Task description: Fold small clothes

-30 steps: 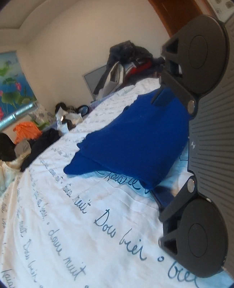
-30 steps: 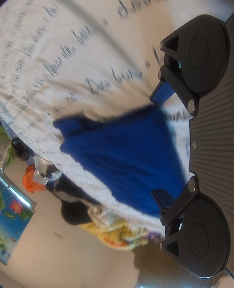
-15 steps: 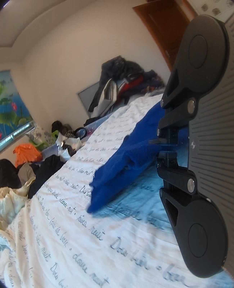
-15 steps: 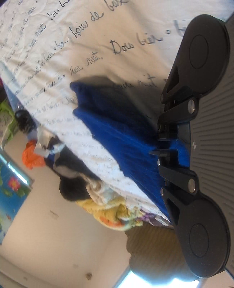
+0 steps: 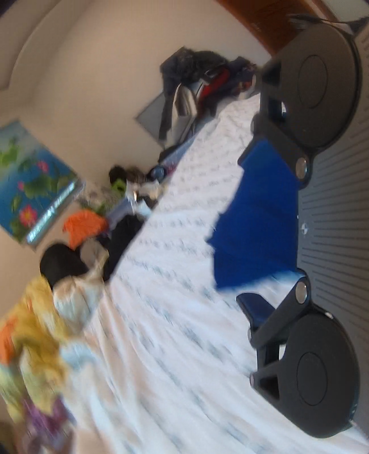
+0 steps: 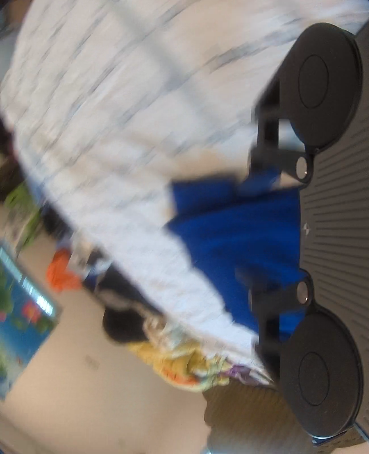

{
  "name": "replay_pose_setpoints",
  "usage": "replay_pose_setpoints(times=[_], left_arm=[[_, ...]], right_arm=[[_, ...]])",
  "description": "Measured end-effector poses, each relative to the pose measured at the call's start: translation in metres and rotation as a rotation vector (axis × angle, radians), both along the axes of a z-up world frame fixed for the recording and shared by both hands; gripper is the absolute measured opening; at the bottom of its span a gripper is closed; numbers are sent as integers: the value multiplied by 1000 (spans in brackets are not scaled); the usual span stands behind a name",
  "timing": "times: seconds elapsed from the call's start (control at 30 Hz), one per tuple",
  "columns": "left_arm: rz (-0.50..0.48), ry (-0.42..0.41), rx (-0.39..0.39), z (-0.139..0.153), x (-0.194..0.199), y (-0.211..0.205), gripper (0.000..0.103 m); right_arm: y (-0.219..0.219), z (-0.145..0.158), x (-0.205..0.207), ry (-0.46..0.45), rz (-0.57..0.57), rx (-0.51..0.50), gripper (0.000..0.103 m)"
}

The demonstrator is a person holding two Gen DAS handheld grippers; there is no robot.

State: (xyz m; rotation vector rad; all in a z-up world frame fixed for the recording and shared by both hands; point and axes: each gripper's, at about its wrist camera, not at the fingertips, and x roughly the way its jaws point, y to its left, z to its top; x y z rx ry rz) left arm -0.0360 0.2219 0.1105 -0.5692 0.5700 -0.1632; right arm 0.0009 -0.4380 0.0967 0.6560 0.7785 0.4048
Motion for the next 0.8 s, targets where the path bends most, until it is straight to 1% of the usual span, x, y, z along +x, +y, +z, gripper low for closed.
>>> replay_pose_setpoints(times=[0.03,0.07,0.1,0.13,0.17,0.2,0.23,0.27,0.3,0.33,0.37,0.4,0.43,0.47,0.5,0.53,0.57,0.6,0.63,0.67,0.73,0.77,0.8], left_arm=[[-11,17,15,-3,24,-10,69],[-20,42,31,-10,49,-20,61],[-38,64,71,-17,74,-32,45],[-49,93,127,-28,97,-45,37],[-56,128,169,-41,119,-56,37],[-70,161,203,-53,139,-64,37],[-88,183,233,-62,154,-73,37],[-112,198,258,-70,166,-80,36],[-129,186,289,-72,172,-87,34],[-148,152,335,-74,172,-92,16],[-160,140,365,-74,173,-96,0],[-145,131,368,-73,174,-94,2],[-119,103,362,-70,170,-89,2],[-106,83,369,-69,168,-85,2],[-95,83,376,-70,165,-81,2],[-88,103,370,-76,167,-77,2],[-76,114,366,-82,168,-75,6],[-71,88,366,-85,164,-74,6],[-66,80,375,-84,162,-75,6],[-57,81,380,-83,160,-76,6],[-54,62,418,-71,150,-82,8],[-48,31,448,-62,140,-87,8],[-40,-11,467,-51,129,-92,16]], right_arm=[[11,0,20,0,17,-15,91],[24,-2,41,10,39,-37,90],[43,-3,64,15,60,-73,90],[56,-8,81,20,75,-118,89],[70,-14,97,39,85,-179,79],[82,-21,110,62,99,-243,65],[92,-30,119,83,112,-306,59],[102,-39,123,91,124,-358,50],[108,-41,120,33,133,-401,42],[115,-43,119,31,156,-433,30],[115,-43,114,8,168,-438,11],[113,-39,112,-5,180,-405,8],[109,-33,109,-35,174,-383,8],[105,-25,104,-84,150,-364,8],[100,-23,103,-113,124,-335,8],[96,-28,107,-108,97,-329,8],[97,-37,111,-84,86,-350,8],[101,-49,119,-52,90,-360,8],[103,-54,117,-51,95,-344,8],[104,-55,112,-67,82,-340,9],[105,-49,109,-42,68,-360,13],[104,-44,106,-34,53,-369,18],[102,-35,99,-42,22,-379,21]])
